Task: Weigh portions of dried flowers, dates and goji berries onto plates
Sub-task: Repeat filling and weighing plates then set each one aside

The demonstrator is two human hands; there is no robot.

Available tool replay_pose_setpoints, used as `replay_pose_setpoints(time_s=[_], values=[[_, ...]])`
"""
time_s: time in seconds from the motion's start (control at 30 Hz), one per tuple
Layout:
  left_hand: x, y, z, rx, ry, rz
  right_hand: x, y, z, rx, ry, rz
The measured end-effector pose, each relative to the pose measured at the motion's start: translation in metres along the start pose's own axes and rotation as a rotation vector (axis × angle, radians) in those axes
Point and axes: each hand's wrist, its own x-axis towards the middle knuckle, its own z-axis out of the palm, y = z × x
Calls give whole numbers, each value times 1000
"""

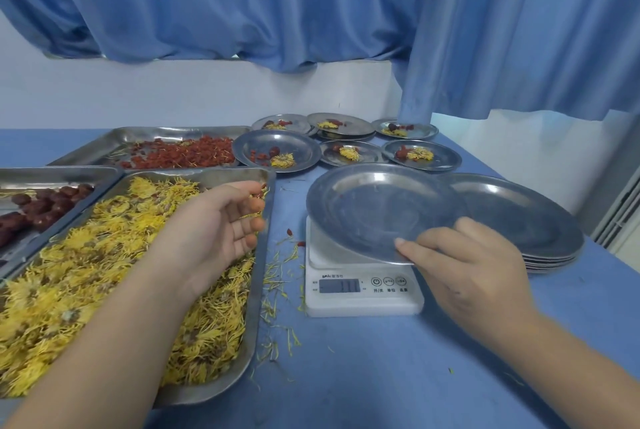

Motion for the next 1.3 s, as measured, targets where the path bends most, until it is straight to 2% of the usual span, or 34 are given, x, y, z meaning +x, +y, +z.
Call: replay_pose_setpoints(time_s=[0.27,0.57,0.73,0.87,1.03,1.17,1.3], values=[[1,-1,2,7,-24,-5,3,-11,12,29,-72,-56],[-1,-2,3,16,-32,1,1,-12,4,95,-247,51],[-1,-3,3,28,-36,-2,8,-13,11,106,-238,152],[-2,-3,4,33,-43,-5,3,-12,6,264,-269,219],[-1,-3,3,36,-53,-4,2,0,-15,432,-442,278],[0,-4,3,43,-57,-4,-1,5,-20,455,-753,364],[0,-4,3,52,-68,-3,-3,8,-20,435,-788,386]])
